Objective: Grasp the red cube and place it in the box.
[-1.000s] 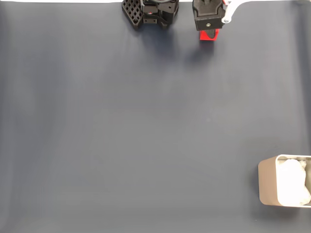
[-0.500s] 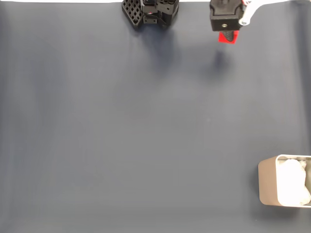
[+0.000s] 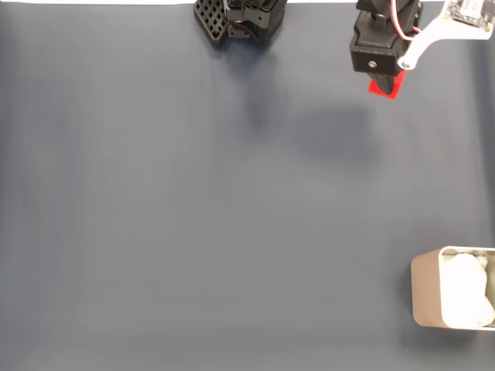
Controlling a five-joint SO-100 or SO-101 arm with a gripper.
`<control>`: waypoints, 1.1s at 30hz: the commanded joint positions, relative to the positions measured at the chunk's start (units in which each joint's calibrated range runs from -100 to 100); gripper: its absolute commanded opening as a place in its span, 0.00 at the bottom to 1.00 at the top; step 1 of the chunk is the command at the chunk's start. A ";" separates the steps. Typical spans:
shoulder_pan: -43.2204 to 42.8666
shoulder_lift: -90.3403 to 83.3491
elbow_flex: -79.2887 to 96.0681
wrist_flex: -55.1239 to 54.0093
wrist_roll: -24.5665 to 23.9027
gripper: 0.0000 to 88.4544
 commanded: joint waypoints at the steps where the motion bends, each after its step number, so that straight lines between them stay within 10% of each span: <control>1: 2.38 2.38 -6.64 -0.96 -0.39 0.04; 33: 16.66 29.07 -42.49 -8.42 -0.98 0.04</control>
